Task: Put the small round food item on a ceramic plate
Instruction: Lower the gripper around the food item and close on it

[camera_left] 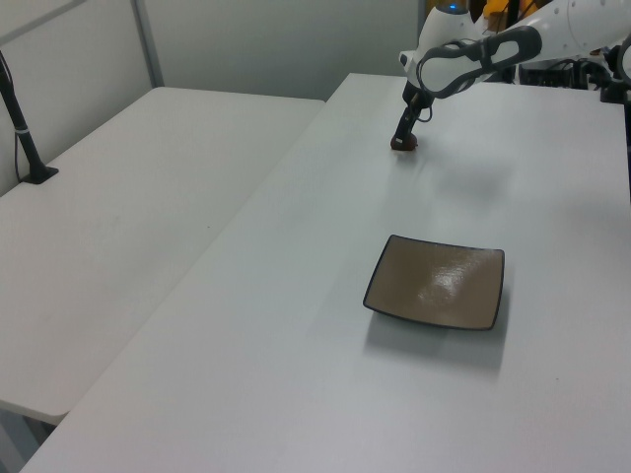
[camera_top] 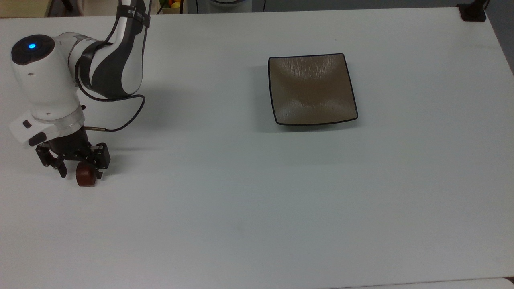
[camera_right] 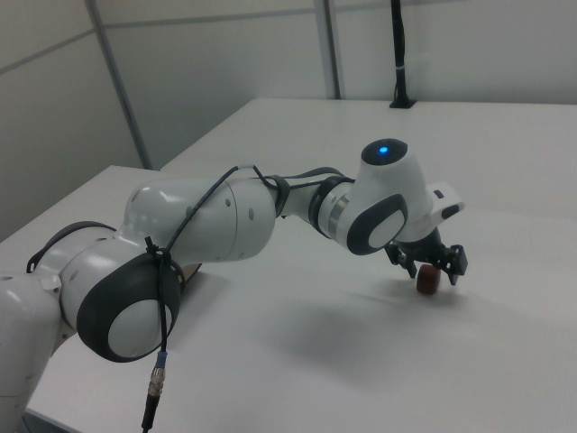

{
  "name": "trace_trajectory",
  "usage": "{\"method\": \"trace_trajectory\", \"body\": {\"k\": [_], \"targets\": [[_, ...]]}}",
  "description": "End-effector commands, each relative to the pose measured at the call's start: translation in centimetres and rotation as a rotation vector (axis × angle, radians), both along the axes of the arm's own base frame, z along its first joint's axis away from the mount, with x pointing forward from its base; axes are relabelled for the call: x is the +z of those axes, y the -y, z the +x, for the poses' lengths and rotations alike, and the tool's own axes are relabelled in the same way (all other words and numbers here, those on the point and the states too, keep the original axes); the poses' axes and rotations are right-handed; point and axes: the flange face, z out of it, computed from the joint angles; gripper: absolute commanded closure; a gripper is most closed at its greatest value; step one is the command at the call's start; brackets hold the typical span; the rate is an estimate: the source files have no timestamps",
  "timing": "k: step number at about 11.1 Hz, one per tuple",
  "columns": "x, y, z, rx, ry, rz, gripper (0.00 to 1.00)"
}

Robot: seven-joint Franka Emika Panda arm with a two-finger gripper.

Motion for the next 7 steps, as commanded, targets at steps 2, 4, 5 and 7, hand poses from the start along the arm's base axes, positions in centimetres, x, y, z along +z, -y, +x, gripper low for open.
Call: {"method": "trace_trajectory", "body": {"k": [2,4,5,7], "targets": [[-0.3,-0.5,-0.7,0.018,-0.011,0.002,0.53],[-0.1,-0.5,-0.7,0.019,-0.011,0.001,0.77],[0.0,-0.4,-0.7,0.018,-0.011,0.0,0.91],[0.9,-0.4,-0.8,0.022,-0.017,-0.002,1.0]]}}
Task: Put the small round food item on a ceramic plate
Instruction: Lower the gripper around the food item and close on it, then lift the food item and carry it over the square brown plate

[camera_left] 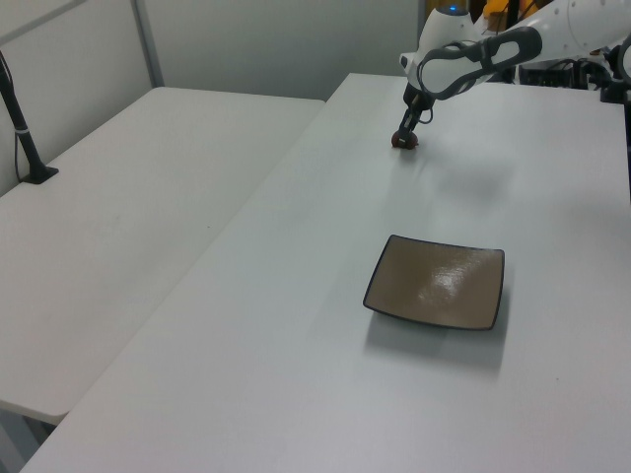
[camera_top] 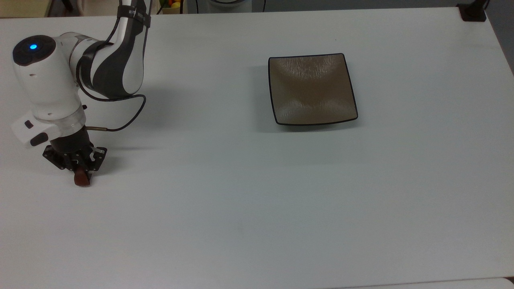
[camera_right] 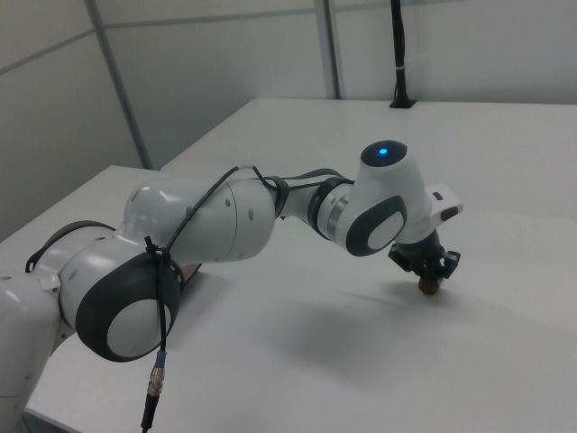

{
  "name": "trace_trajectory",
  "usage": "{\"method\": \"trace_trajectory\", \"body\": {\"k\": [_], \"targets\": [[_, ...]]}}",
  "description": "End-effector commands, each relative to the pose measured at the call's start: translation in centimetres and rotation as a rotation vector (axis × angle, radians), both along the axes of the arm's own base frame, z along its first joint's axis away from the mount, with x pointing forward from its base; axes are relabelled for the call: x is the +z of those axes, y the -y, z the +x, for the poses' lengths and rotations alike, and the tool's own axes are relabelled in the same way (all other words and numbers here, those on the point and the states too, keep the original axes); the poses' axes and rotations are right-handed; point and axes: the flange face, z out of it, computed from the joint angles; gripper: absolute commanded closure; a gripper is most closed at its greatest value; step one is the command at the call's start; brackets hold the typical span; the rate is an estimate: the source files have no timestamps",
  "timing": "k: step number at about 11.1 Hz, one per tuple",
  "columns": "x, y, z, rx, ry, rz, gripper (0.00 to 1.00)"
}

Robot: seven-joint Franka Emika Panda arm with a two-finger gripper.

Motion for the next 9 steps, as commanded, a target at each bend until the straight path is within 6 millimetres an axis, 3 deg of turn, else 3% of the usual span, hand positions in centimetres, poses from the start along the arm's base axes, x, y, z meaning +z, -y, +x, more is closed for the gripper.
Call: {"method": "trace_trajectory", "body": {"k": [1,4,7,9], "targets": [[1.5,-0.5,-0.7,0.024,-0.015,-0.003,1.0],[5.8,-0.8,-1.3,0.031,-0.032,0.005,1.0],[13.0,-3.3,-3.1,0.06,-0.098,0.037,1.0],[17.3,-6.2,-4.7,0.097,-0.158,0.057,1.0]]}}
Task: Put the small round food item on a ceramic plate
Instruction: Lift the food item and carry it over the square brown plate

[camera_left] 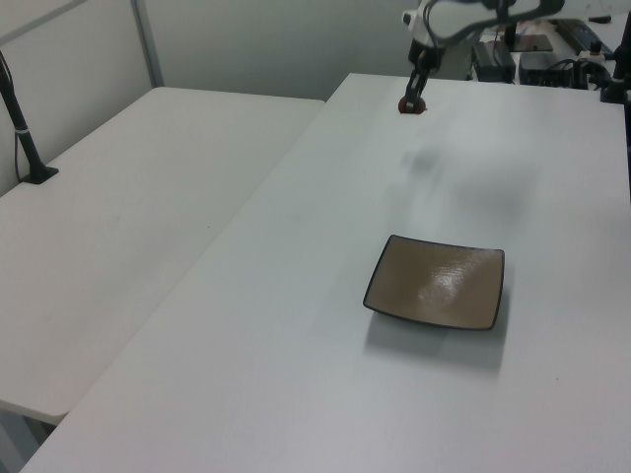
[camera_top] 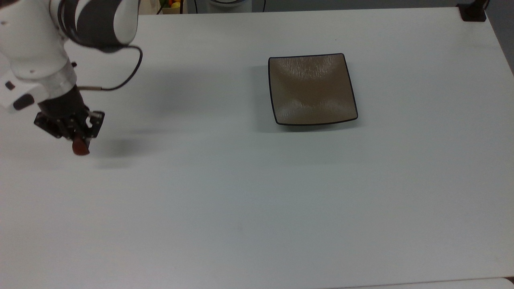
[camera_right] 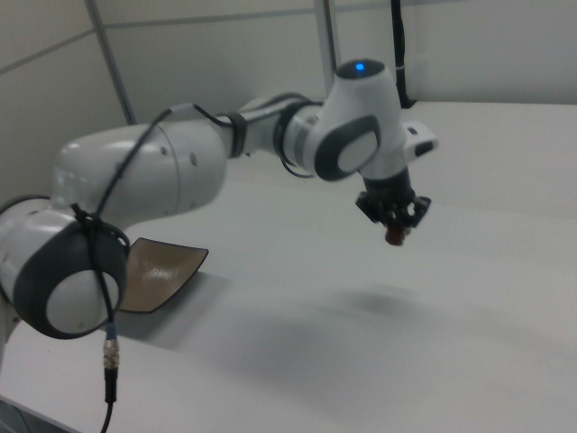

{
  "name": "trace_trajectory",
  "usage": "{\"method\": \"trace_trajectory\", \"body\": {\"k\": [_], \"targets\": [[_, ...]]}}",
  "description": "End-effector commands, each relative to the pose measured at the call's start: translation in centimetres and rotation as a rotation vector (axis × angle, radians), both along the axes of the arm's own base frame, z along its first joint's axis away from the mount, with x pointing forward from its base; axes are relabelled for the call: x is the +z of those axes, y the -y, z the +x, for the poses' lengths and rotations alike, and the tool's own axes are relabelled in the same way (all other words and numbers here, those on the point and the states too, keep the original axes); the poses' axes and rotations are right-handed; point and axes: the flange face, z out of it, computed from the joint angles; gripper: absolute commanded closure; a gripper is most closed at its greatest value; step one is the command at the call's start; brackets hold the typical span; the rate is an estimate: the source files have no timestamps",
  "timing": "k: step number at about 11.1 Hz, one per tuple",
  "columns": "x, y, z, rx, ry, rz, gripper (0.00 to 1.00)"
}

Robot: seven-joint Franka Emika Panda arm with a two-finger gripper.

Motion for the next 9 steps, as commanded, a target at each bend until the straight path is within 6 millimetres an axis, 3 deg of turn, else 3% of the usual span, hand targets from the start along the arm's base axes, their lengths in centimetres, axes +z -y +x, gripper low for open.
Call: {"method": "trace_trajectory", "body": {"k": [1,3,5,9], "targets": [[6.6,-4.0,-3.7,0.064,-0.099,0.029,1.0],[10.1,-6.8,-6.3,0.095,-0.142,0.047,0.99],[12.3,-9.9,-9.2,0.137,-0.217,0.075,0.99],[13.9,-18.2,-13.3,0.144,-0.3,0.102,0.97]]}}
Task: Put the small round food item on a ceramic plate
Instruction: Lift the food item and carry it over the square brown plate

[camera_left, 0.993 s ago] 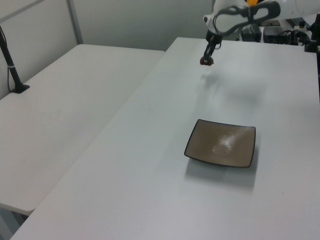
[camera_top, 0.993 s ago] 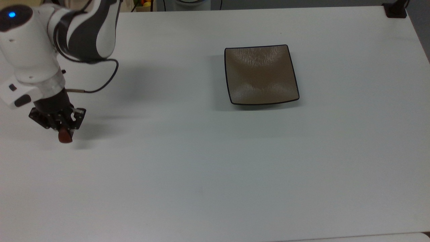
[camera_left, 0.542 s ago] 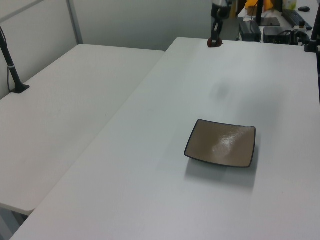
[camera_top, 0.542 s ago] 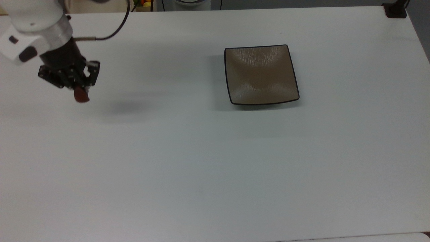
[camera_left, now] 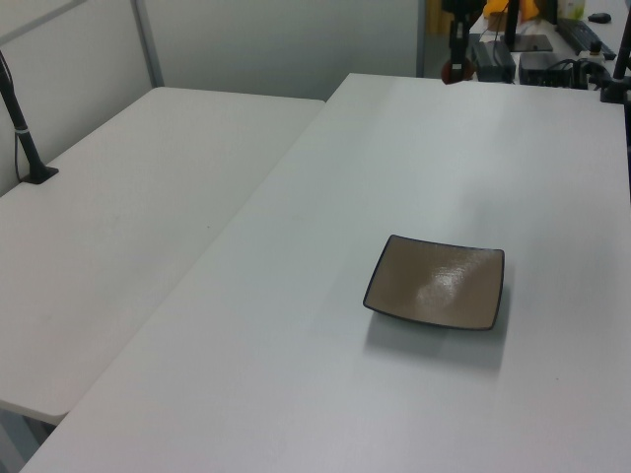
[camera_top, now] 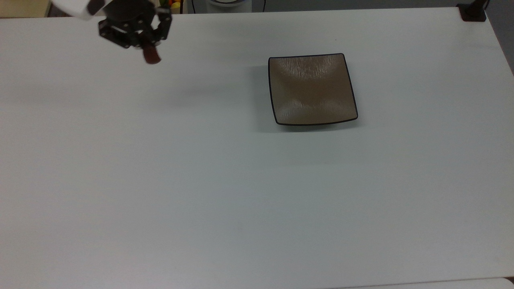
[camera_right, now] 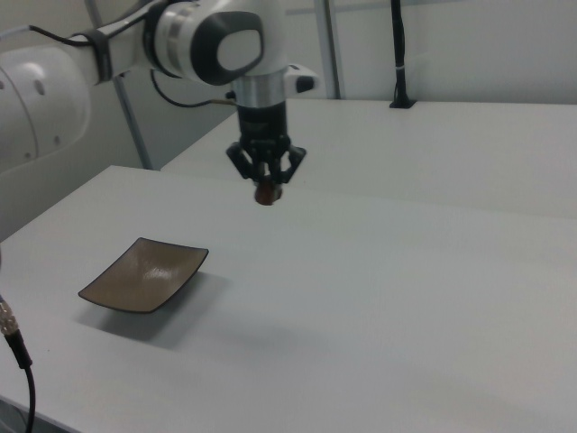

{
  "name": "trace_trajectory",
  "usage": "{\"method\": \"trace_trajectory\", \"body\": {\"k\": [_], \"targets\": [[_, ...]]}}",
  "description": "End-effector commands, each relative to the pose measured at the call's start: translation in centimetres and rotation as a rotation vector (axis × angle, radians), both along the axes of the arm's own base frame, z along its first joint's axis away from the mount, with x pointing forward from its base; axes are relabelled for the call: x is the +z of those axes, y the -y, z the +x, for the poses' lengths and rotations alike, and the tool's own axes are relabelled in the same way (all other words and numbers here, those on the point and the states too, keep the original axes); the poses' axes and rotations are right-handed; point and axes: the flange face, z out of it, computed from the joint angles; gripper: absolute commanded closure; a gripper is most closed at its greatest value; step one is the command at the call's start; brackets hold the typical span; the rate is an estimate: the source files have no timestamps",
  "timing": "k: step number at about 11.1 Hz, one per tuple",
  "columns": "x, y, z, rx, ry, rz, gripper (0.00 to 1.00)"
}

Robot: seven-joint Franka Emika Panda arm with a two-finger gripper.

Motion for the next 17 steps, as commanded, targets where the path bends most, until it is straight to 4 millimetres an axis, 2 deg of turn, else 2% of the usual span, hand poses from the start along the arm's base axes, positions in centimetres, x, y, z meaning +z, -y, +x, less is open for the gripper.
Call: {"method": "trace_trajectory", "body": {"k": [1,3,5,6,8,12,15,16,17], "targets": [[-0.4,-7.0,-3.4,-0.069,-0.058,0.007,0.97],[-1.1,-12.6,-4.4,-0.111,-0.066,-0.003,0.97],[-2.0,-17.1,-5.4,-0.14,-0.047,0.005,0.97],[-3.1,-18.7,-5.8,-0.13,-0.047,0.009,0.97],[-5.7,-23.2,-6.5,-0.114,-0.014,0.06,0.97],[-12.4,-27.7,-8.1,-0.131,0.032,0.062,0.96],[-17.0,-29.6,-9.1,-0.143,0.037,0.021,0.95],[-18.5,-30.8,-9.4,-0.138,0.039,0.007,0.95],[-19.8,-31.2,-9.1,-0.155,0.046,-0.005,0.94]]}}
